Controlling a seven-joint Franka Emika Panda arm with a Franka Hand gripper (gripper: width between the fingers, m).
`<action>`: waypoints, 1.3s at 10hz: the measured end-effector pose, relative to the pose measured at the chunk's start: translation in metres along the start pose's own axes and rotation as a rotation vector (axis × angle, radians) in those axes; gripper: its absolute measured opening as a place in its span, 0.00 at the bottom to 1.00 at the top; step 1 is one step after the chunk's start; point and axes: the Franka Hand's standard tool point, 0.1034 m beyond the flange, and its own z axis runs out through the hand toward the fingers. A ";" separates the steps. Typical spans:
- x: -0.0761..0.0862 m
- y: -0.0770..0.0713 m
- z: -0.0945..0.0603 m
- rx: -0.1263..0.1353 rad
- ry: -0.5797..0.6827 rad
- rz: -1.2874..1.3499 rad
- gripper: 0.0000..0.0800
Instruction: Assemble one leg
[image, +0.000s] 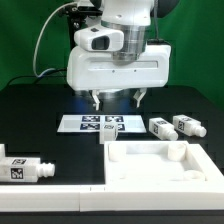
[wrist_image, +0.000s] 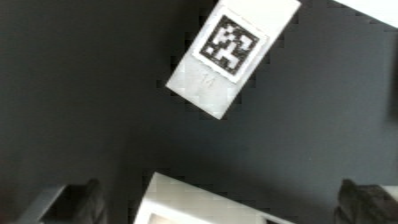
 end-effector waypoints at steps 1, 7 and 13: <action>-0.004 0.003 0.006 0.030 -0.011 0.201 0.81; 0.005 0.010 0.014 0.130 -0.081 0.551 0.81; 0.003 0.026 0.022 0.273 -0.534 0.465 0.81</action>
Offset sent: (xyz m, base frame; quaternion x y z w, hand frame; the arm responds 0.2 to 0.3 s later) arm 0.0201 -0.0107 -0.0070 0.0722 -0.0660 0.2779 0.9556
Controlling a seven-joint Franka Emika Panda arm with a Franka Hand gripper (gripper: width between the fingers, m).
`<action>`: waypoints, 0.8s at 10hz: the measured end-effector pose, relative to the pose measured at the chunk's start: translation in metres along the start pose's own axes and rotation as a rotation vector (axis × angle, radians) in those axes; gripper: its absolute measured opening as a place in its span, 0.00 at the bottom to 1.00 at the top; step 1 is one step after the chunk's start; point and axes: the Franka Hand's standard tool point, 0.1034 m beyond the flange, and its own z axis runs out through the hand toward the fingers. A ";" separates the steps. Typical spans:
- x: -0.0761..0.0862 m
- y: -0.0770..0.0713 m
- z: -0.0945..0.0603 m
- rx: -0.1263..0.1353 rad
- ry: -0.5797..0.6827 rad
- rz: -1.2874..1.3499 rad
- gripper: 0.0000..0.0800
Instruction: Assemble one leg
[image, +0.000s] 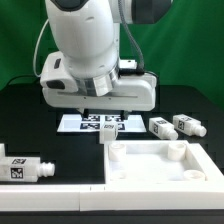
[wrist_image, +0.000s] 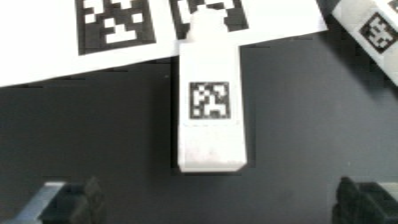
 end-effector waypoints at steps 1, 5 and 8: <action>-0.005 0.001 0.003 -0.002 -0.052 0.001 0.81; 0.002 0.002 0.029 -0.013 -0.236 0.010 0.81; 0.002 0.001 0.032 -0.012 -0.259 0.010 0.81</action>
Offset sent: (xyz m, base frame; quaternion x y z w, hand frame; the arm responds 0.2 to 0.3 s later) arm -0.0024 0.0065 -0.0295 0.0065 -0.2342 0.0090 0.9721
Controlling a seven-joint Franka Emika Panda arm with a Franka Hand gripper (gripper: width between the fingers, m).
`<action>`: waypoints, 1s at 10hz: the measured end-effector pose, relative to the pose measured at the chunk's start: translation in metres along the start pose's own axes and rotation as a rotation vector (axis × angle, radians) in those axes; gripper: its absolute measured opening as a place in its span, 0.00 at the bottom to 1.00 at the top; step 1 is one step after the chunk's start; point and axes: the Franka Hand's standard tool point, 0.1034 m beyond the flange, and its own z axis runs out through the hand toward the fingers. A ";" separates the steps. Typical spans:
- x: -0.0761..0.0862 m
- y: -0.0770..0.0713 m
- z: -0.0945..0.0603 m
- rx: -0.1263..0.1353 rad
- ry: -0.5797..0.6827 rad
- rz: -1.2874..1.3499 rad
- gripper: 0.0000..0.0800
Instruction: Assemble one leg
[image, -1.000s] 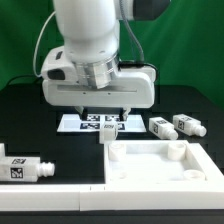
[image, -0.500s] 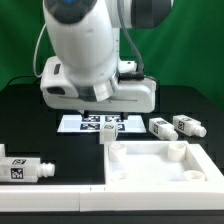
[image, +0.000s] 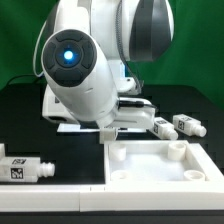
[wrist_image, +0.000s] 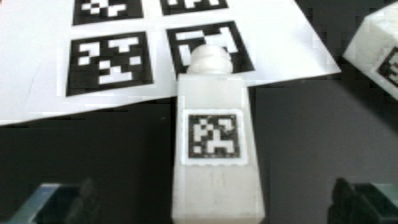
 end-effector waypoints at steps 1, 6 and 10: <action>-0.001 0.000 0.004 0.003 -0.016 0.003 0.81; 0.003 0.001 0.037 -0.006 -0.142 0.006 0.81; 0.005 0.001 0.037 -0.006 -0.135 0.005 0.53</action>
Offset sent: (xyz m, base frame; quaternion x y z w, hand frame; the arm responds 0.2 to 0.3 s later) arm -0.0164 0.0143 -0.0141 0.0172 -0.1472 0.0175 0.9888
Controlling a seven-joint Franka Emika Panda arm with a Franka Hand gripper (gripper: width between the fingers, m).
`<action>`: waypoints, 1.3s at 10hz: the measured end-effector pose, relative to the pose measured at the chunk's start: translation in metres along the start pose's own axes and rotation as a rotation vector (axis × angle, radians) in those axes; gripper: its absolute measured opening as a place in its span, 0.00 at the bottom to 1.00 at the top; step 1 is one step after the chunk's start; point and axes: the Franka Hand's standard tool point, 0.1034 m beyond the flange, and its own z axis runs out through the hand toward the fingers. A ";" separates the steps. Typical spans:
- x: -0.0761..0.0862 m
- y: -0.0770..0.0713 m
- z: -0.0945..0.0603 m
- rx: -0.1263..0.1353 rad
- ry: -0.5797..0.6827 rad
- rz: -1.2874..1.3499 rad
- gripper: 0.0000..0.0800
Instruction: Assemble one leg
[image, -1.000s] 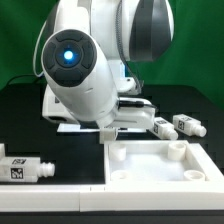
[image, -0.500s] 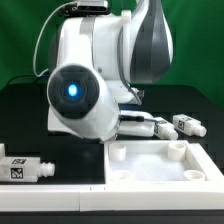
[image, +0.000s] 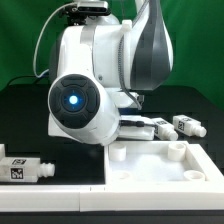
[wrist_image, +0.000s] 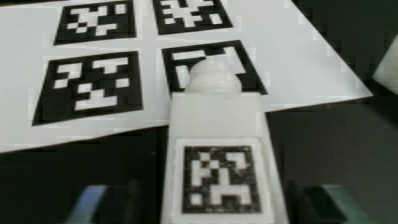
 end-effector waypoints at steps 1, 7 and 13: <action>0.000 -0.002 -0.002 -0.003 0.004 -0.003 0.36; -0.044 -0.064 -0.090 -0.040 0.359 -0.144 0.36; -0.044 -0.107 -0.157 -0.047 0.824 -0.224 0.36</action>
Offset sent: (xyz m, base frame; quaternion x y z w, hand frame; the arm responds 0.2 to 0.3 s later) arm 0.0436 0.0527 0.0947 0.0187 -0.0019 -0.0595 0.9980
